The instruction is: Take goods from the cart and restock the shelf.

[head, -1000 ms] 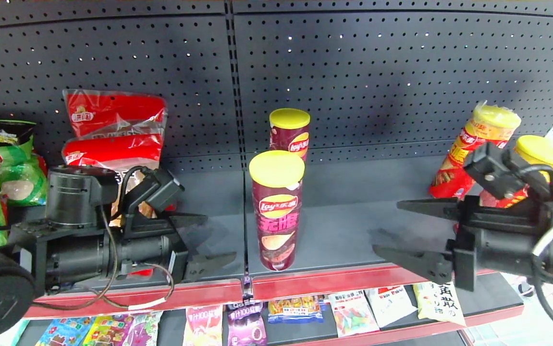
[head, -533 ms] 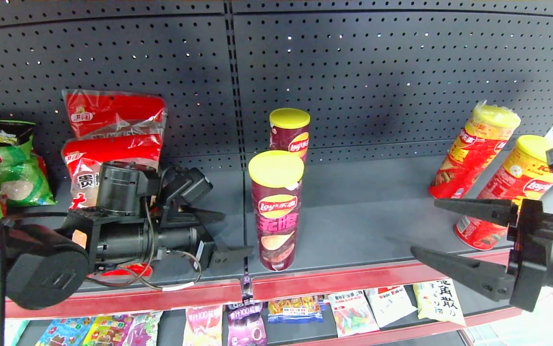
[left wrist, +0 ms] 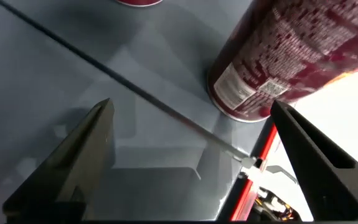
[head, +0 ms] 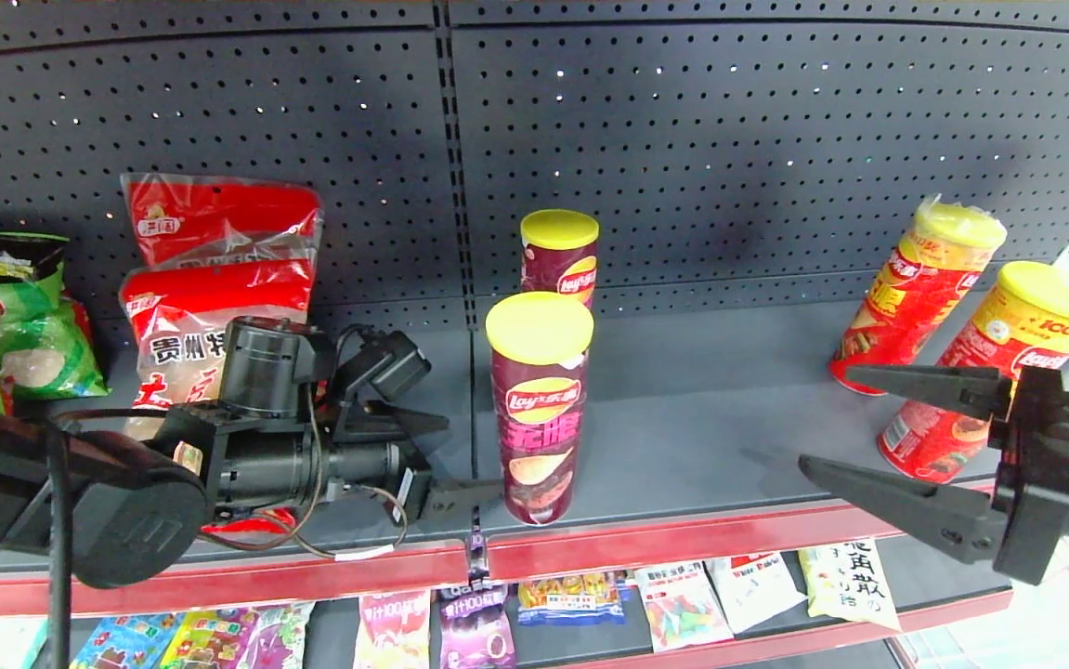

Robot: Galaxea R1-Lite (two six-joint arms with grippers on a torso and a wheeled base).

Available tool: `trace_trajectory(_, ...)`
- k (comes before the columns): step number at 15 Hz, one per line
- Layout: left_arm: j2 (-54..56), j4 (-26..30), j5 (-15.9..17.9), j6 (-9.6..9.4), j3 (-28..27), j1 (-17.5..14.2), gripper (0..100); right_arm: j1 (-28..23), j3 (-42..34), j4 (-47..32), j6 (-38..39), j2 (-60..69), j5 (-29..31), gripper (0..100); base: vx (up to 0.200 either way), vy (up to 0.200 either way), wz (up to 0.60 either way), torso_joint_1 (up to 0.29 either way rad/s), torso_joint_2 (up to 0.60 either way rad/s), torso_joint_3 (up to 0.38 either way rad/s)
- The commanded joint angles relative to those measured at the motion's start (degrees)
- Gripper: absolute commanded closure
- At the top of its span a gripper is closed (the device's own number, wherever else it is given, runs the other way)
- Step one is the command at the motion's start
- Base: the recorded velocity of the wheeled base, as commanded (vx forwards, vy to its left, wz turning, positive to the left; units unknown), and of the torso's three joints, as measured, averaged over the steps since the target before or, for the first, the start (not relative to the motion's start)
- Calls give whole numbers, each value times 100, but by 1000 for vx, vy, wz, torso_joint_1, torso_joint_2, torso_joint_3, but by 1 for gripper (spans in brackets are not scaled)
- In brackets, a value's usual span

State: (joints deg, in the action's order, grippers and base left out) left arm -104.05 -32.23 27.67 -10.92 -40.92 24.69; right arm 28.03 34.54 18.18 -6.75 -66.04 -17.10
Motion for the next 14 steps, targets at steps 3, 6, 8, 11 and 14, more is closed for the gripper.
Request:
trace_trajectory(3,16,-11,-69,2,102,-104,0,1,1,2,-1,-32,-4,0,0,0,0,0,0,0)
trace_trajectory(6,-54,-2,-104,11,23,-131,0,-52,9,2,-1,-50,-4,0,0,0,0,0,0,0)
trace_trajectory(8,-160,-11,-174,11,-100,-122,0,-60,1,2,-1,-50,-4,0,0,0,0,0,0,0)
trace_trajectory(11,-213,-11,-166,20,-179,10,0,-69,1,2,7,-58,-4,0,0,0,0,0,0,0)
trace_trajectory(14,-248,-11,-166,38,-197,63,0,-69,1,2,25,-58,-4,0,0,0,0,0,0,0)
